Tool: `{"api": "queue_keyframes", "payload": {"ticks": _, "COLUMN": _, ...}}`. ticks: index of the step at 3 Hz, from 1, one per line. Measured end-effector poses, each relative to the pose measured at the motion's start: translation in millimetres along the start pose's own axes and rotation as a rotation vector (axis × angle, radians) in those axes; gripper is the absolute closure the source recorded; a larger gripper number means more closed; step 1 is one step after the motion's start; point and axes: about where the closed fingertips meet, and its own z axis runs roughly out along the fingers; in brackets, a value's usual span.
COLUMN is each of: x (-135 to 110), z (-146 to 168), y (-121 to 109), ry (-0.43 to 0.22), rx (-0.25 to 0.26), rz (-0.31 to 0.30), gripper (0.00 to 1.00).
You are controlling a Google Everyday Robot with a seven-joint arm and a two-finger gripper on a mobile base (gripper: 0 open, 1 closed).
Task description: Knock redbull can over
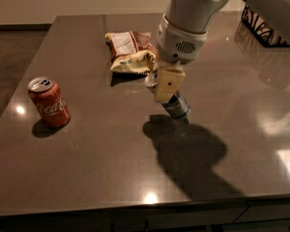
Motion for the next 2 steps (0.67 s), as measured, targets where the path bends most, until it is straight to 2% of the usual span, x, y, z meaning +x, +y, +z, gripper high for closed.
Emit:
{"api": "queue_keyframes", "payload": {"ticks": 1, "x": 15.3, "z": 8.1, "y": -12.8, "ry": 0.145, "rx": 0.026, "rz": -0.001, "gripper": 1.0}}
{"api": "queue_keyframes", "payload": {"ticks": 2, "x": 23.0, "z": 11.9, "y": -20.7, "ry": 0.226, "rx": 0.046, "rz": -0.004, "gripper": 1.0}}
